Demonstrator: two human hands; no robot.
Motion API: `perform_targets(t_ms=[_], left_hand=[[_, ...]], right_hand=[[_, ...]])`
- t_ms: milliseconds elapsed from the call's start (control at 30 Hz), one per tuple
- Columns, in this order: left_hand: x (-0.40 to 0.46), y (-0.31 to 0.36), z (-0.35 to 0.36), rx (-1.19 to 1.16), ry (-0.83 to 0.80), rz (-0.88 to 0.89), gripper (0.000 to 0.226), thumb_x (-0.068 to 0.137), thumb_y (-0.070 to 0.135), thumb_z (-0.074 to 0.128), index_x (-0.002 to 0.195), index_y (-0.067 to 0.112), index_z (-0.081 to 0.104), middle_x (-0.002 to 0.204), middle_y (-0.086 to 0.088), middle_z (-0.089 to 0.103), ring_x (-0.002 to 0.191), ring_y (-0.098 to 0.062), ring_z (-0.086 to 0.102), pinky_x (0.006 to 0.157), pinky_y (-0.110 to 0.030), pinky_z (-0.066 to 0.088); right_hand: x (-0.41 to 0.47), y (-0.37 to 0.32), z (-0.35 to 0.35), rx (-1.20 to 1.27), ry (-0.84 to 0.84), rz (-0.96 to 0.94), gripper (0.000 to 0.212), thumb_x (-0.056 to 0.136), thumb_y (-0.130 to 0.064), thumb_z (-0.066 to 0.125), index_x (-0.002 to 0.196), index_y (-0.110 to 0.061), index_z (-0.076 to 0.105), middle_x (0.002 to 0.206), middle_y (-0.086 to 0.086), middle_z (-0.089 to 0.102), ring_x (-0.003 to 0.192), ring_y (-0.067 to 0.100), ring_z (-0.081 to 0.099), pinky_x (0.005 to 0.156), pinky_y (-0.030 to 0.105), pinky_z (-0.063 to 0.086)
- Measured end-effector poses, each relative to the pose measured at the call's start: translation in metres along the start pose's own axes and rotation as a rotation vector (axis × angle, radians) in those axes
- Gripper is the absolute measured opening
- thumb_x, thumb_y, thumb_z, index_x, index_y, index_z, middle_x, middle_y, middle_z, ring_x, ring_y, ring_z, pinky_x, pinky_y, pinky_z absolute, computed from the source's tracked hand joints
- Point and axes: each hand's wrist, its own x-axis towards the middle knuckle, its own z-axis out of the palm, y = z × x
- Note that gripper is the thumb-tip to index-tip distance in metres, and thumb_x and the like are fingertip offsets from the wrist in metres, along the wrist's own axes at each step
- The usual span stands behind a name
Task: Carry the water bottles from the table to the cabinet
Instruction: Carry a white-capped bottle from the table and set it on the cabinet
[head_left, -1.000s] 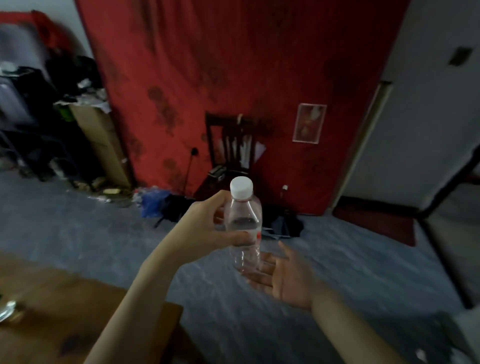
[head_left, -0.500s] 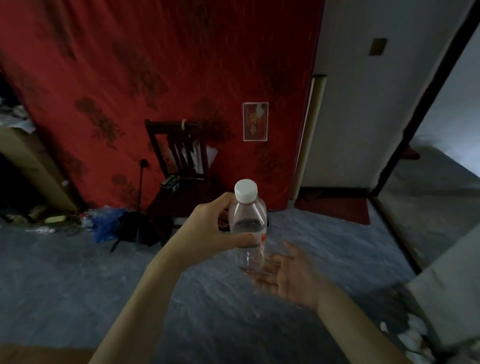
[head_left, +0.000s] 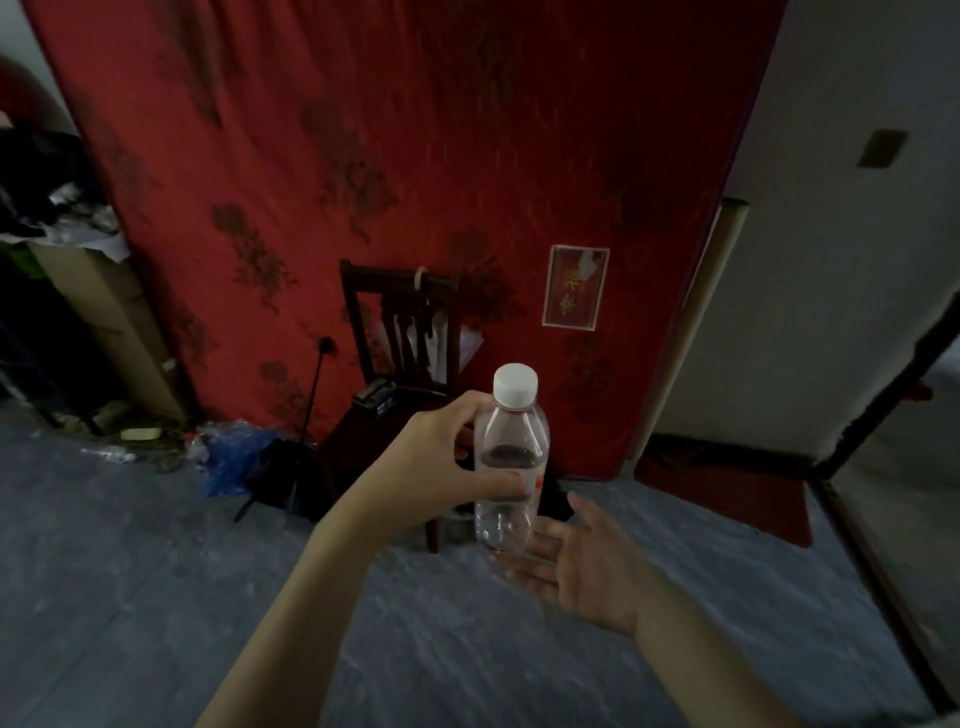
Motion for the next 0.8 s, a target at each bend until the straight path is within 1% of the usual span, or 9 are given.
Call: perform_targets(t_ms=[100, 200, 300, 433, 500, 600, 700, 733, 800], left_hand=[[0.04, -0.012, -0.025, 0.015, 0.012, 0.006, 0.055, 0.075, 0.038, 0.089, 0.122, 0.038, 0.06, 0.107, 0.021, 0.072, 0.101, 0.006, 0.066, 0.086, -0.013, 0.048], [0.075, -0.023, -0.048, 0.046, 0.03, 0.013, 0.061, 0.075, 0.039, 0.089, 0.128, 0.035, 0.058, 0.112, 0.02, 0.072, 0.104, 0.007, 0.065, 0.091, -0.013, 0.048], [0.1, -0.035, -0.067, 0.06, 0.069, 0.005, 0.061, 0.076, 0.039, 0.088, 0.128, 0.034, 0.058, 0.113, 0.02, 0.071, 0.105, 0.008, 0.065, 0.088, -0.007, 0.045], [0.126, -0.053, -0.089, 0.1, 0.089, -0.03, 0.063, 0.076, 0.043, 0.087, 0.13, 0.037, 0.055, 0.113, 0.021, 0.071, 0.106, 0.007, 0.064, 0.092, -0.014, 0.046], [0.143, -0.061, -0.102, 0.118, 0.107, -0.055, 0.062, 0.076, 0.044, 0.087, 0.129, 0.038, 0.055, 0.112, 0.02, 0.071, 0.106, 0.006, 0.064, 0.094, -0.018, 0.048], [0.168, -0.075, -0.12, 0.117, 0.16, -0.096, 0.06, 0.076, 0.042, 0.087, 0.127, 0.038, 0.056, 0.11, 0.018, 0.073, 0.104, 0.005, 0.066, 0.092, -0.018, 0.049], [0.193, -0.088, -0.137, 0.112, 0.221, -0.141, 0.058, 0.076, 0.04, 0.087, 0.126, 0.038, 0.056, 0.108, 0.018, 0.074, 0.102, 0.006, 0.066, 0.087, -0.011, 0.047], [0.2, -0.093, -0.143, 0.112, 0.244, -0.152, 0.058, 0.077, 0.04, 0.087, 0.126, 0.039, 0.056, 0.109, 0.018, 0.074, 0.103, 0.006, 0.066, 0.088, -0.01, 0.046], [0.21, -0.103, -0.154, 0.111, 0.306, -0.183, 0.06, 0.077, 0.039, 0.087, 0.128, 0.039, 0.056, 0.112, 0.018, 0.073, 0.107, 0.005, 0.065, 0.093, -0.015, 0.047]], right_hand=[[0.036, -0.041, 0.015, -0.03, -0.043, 0.016, 0.07, 0.101, -0.055, 0.031, 0.143, -0.001, 0.043, 0.131, 0.022, 0.063, 0.12, 0.039, 0.061, 0.098, 0.046, 0.049], [0.067, -0.078, 0.031, -0.025, -0.049, 0.008, 0.068, 0.101, -0.054, 0.031, 0.139, -0.001, 0.047, 0.129, 0.022, 0.064, 0.121, 0.039, 0.06, 0.098, 0.045, 0.049], [0.095, -0.102, 0.046, -0.019, -0.076, 0.029, 0.067, 0.101, -0.055, 0.031, 0.139, -0.002, 0.048, 0.13, 0.022, 0.064, 0.122, 0.039, 0.059, 0.097, 0.045, 0.048], [0.134, -0.129, 0.067, -0.033, -0.129, 0.077, 0.069, 0.101, -0.056, 0.031, 0.143, -0.003, 0.044, 0.131, 0.021, 0.064, 0.123, 0.04, 0.058, 0.094, 0.045, 0.049], [0.156, -0.143, 0.077, -0.041, -0.165, 0.098, 0.069, 0.101, -0.056, 0.03, 0.145, -0.003, 0.042, 0.131, 0.021, 0.064, 0.124, 0.04, 0.057, 0.094, 0.045, 0.049], [0.191, -0.167, 0.092, -0.083, -0.217, 0.121, 0.069, 0.101, -0.055, 0.03, 0.144, -0.003, 0.043, 0.13, 0.021, 0.064, 0.125, 0.039, 0.057, 0.098, 0.044, 0.047], [0.225, -0.191, 0.109, -0.138, -0.253, 0.134, 0.068, 0.101, -0.054, 0.031, 0.141, -0.002, 0.045, 0.13, 0.022, 0.064, 0.124, 0.039, 0.058, 0.097, 0.044, 0.048], [0.237, -0.199, 0.114, -0.155, -0.268, 0.143, 0.067, 0.101, -0.054, 0.031, 0.14, -0.001, 0.045, 0.13, 0.022, 0.064, 0.124, 0.039, 0.058, 0.097, 0.044, 0.048], [0.26, -0.215, 0.128, -0.188, -0.304, 0.175, 0.066, 0.101, -0.053, 0.031, 0.139, -0.001, 0.047, 0.13, 0.022, 0.064, 0.123, 0.039, 0.059, 0.099, 0.045, 0.048]])
